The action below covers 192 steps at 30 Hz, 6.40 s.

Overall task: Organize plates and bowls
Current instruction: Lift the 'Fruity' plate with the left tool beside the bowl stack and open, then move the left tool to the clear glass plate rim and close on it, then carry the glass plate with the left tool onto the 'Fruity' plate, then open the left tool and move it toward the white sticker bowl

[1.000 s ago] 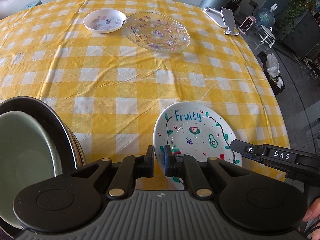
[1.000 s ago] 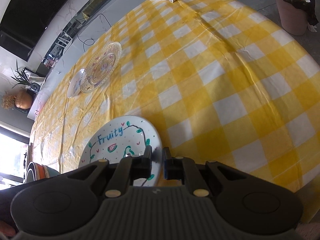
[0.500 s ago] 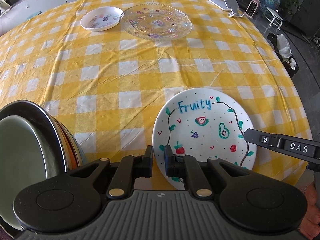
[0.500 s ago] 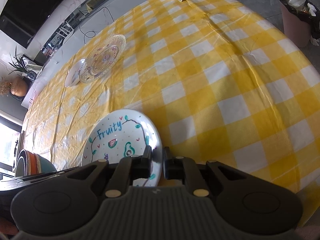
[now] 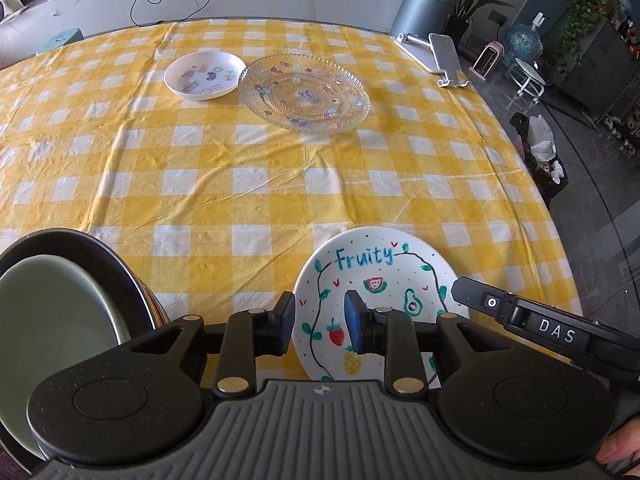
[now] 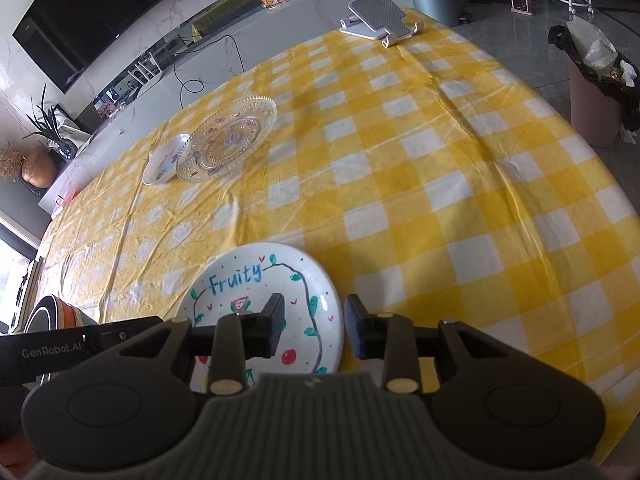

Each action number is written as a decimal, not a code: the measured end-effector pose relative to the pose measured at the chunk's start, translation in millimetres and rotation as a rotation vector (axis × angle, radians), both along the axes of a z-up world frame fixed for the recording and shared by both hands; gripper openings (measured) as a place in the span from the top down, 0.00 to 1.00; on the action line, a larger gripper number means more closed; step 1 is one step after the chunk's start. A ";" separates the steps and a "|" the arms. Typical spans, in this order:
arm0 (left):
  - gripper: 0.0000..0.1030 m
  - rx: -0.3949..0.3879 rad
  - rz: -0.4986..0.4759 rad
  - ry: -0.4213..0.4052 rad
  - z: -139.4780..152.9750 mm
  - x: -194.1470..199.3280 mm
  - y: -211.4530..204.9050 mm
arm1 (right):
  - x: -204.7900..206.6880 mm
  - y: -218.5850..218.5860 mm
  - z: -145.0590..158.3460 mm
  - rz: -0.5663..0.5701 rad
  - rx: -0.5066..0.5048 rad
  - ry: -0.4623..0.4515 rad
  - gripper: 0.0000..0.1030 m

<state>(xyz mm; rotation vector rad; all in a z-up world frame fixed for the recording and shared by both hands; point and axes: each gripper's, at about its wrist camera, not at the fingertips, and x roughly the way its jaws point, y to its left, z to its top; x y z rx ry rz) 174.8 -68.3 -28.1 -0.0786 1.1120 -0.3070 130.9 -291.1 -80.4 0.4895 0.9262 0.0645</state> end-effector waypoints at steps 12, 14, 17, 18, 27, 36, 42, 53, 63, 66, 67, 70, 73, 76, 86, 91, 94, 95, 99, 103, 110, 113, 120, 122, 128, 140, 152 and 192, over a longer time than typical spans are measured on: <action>0.65 -0.065 -0.049 -0.026 38.2 49.1 34.2 | 37.0 11.6 12.3 0.001 0.051 -0.066 0.61; 0.65 -0.086 -0.060 -0.025 40.5 62.6 40.3 | 49.2 14.8 12.0 0.008 0.067 -0.067 0.61; 0.65 -0.103 -0.064 -0.030 42.2 83.3 47.0 | 68.0 18.2 10.8 0.020 0.092 -0.071 0.62; 0.65 -0.106 -0.065 -0.034 41.9 91.3 48.4 | 74.1 19.4 10.6 0.023 0.091 -0.072 0.62; 0.65 -0.150 -0.011 -0.003 21.1 162.3 60.5 | 140.7 16.0 -1.7 -0.015 0.089 -0.058 0.61; 0.65 -0.158 0.066 0.077 -23.0 216.0 59.4 | 193.9 3.4 -19.1 -0.082 0.181 -0.019 0.62; 0.69 -0.166 0.077 0.118 -41.0 227.6 54.4 | 212.7 -0.6 -29.7 -0.087 0.199 -0.006 0.73; 0.83 -0.179 0.086 0.136 -52.4 239.4 55.0 | 223.1 1.7 -38.6 -0.082 0.204 0.010 0.84; 0.87 -0.175 0.091 0.129 -55.1 242.6 53.4 | 228.0 1.1 -43.7 -0.088 0.218 0.002 0.94; 0.88 -0.164 0.088 0.123 -53.3 241.6 51.7 | 227.3 1.3 -43.0 -0.088 0.218 0.004 0.95; 0.88 -0.158 0.086 0.123 -52.3 241.0 51.1 | 227.0 1.3 -42.7 -0.091 0.218 0.006 0.95; 0.88 -0.142 0.081 0.118 -47.3 237.9 50.0 | 225.7 1.7 -38.9 -0.085 0.218 0.002 0.96; 0.88 -0.134 0.077 0.116 -41.5 233.0 52.1 | 223.7 1.4 -35.1 -0.082 0.232 0.004 0.96; 0.89 -0.133 0.077 0.114 -35.0 225.8 54.7 | 219.1 0.6 -34.2 -0.082 0.253 0.014 0.96; 0.89 -0.111 0.082 0.106 -11.1 184.9 50.7 | 179.6 -0.7 -15.7 -0.060 0.265 0.025 0.96; 0.89 -0.130 0.088 0.096 7.7 152.1 49.3 | 149.1 -8.5 -2.4 -0.048 0.284 -0.003 0.96; 0.91 -0.148 0.092 0.082 17.2 127.8 48.1 | 125.6 -13.5 3.2 -0.046 0.299 -0.020 0.96; 0.91 -0.154 0.092 0.077 19.8 118.9 47.4 | 117.2 -15.5 4.2 -0.048 0.306 -0.024 0.96; 0.92 -0.171 0.080 0.053 25.4 85.4 41.9 | 78.3 -24.6 3.8 -0.064 0.334 -0.037 0.96; 0.91 -0.168 0.071 0.042 22.9 55.2 34.3 | 43.7 -31.0 5.1 -0.083 0.333 -0.045 0.96; 0.91 -0.152 0.077 0.000 17.0 6.0 16.9 | 0.4 -37.8 4.2 -0.119 0.285 -0.029 0.96; 0.91 -0.140 0.096 -0.009 10.1 -5.7 11.3 | -7.5 -38.9 0.7 -0.125 0.256 -0.006 0.95; 0.91 -0.132 0.136 -0.013 -6.3 -17.3 10.5 | -6.5 -34.9 -6.5 -0.101 0.198 0.037 0.95; 0.91 -0.113 0.137 -0.022 -9.7 -20.4 8.0 | -5.1 -31.9 -9.3 -0.090 0.176 0.053 0.95; 0.90 -0.091 0.150 -0.025 -19.6 -23.6 6.6 | -0.9 -24.0 -12.1 -0.068 0.118 0.071 0.94; 0.90 -0.064 0.173 -0.035 -28.0 -27.5 8.1 | 1.8 -10.5 -9.5 -0.026 0.045 0.066 0.94; 0.90 -0.040 0.167 -0.035 -35.7 -29.0 6.4 | 1.4 9.7 -6.0 0.031 -0.113 0.040 0.91; 0.64 -0.050 -0.053 -0.090 41.9 8.8 34.3 | 23.1 22.9 23.0 0.005 -0.073 -0.089 0.39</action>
